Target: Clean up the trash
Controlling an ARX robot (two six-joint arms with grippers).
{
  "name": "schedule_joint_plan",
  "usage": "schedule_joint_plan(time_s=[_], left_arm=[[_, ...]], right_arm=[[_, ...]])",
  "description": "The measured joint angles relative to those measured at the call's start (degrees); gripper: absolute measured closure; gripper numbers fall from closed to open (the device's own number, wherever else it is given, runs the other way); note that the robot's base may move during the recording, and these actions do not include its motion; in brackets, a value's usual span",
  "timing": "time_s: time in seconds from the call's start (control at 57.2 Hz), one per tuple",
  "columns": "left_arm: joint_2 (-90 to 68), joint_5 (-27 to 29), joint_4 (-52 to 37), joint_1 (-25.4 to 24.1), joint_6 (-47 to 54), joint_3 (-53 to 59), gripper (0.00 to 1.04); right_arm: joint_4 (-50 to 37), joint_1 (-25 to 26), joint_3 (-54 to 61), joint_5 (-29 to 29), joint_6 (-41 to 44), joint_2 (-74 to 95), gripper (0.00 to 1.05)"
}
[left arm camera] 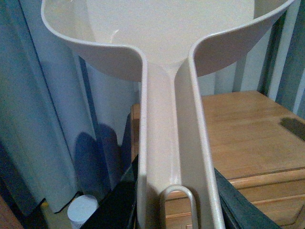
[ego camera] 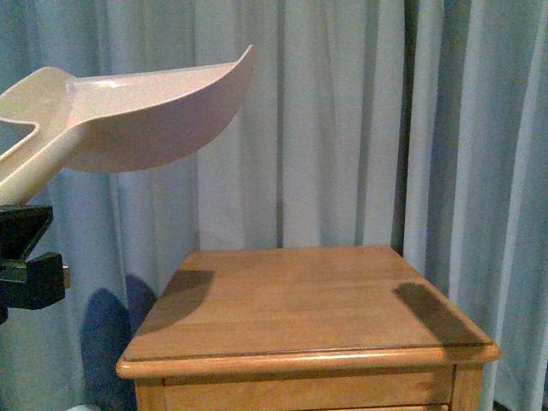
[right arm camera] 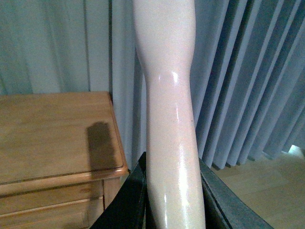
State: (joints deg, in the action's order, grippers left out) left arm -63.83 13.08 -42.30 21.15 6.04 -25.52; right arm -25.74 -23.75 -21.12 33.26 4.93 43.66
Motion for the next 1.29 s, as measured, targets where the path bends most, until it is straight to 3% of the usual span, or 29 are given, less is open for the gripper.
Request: schedule_joint_plan(time_s=[1.295], left_arm=[[0.39,0.26,0.11,-0.17,-0.33,0.26,0.79]], right_arm=[[0.26,-0.13,0.24,0.02,-0.57,-0.24,0.84]])
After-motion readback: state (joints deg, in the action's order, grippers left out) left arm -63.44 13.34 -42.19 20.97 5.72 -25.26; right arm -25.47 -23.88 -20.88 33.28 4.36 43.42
